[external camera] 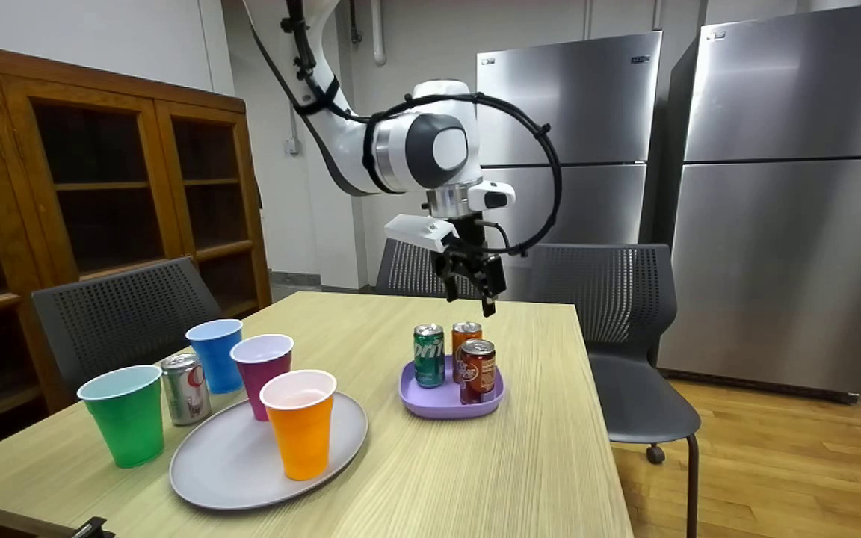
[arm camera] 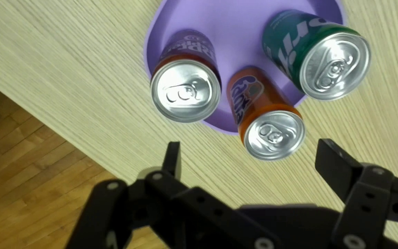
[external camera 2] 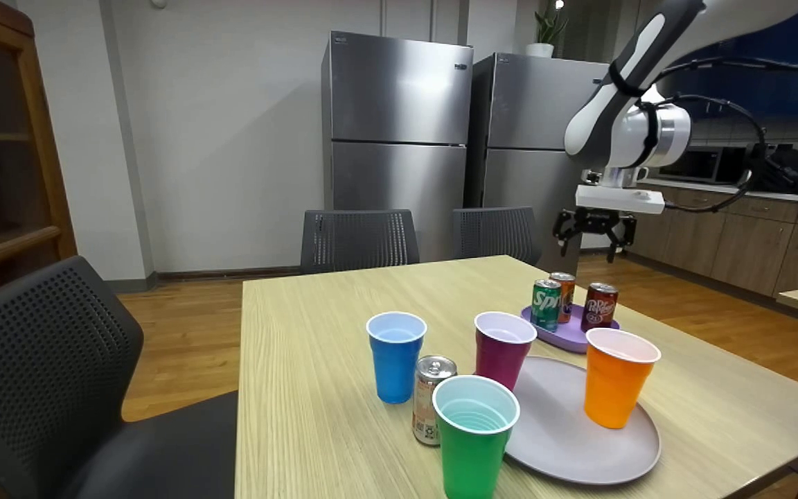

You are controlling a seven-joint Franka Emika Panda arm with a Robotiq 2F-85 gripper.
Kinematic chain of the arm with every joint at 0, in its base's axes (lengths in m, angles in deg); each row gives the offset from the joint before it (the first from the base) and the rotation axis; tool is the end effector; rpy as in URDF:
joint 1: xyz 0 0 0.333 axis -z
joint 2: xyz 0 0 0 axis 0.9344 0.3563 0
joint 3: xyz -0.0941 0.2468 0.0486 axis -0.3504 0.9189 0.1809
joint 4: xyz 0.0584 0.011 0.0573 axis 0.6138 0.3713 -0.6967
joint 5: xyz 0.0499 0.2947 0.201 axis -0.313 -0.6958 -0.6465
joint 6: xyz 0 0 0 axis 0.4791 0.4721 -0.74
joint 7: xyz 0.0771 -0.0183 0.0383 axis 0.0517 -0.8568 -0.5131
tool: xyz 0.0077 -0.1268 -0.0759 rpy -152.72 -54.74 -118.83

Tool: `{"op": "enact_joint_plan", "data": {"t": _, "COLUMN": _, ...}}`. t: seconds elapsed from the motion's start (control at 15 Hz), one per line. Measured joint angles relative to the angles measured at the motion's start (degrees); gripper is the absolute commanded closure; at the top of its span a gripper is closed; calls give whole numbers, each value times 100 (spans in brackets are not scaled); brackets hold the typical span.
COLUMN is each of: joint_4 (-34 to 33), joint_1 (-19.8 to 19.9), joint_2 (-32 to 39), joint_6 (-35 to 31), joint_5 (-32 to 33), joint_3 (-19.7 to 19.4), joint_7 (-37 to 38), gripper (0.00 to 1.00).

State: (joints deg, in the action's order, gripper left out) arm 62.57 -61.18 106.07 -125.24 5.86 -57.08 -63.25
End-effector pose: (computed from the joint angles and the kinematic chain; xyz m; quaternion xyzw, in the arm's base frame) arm 0.5665 -0.2043 0.2041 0.9467 -0.3055 0.0980 0.0288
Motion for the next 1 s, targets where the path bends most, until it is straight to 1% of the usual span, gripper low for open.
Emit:
{"op": "enact_joint_plan", "data": {"t": 0.4, "joint_4": 25, "joint_1": -83, "joint_2": -408, "joint_6": 4, "joint_5": 1, "joint_3": 229, "joint_7": -112, "gripper": 0}}
{"op": "enact_joint_plan", "data": {"t": 1.0, "joint_4": 40, "joint_1": -567, "joint_2": -746, "joint_6": 19, "joint_5": 2, "joint_3": 687, "joint_7": -156, "gripper": 0}}
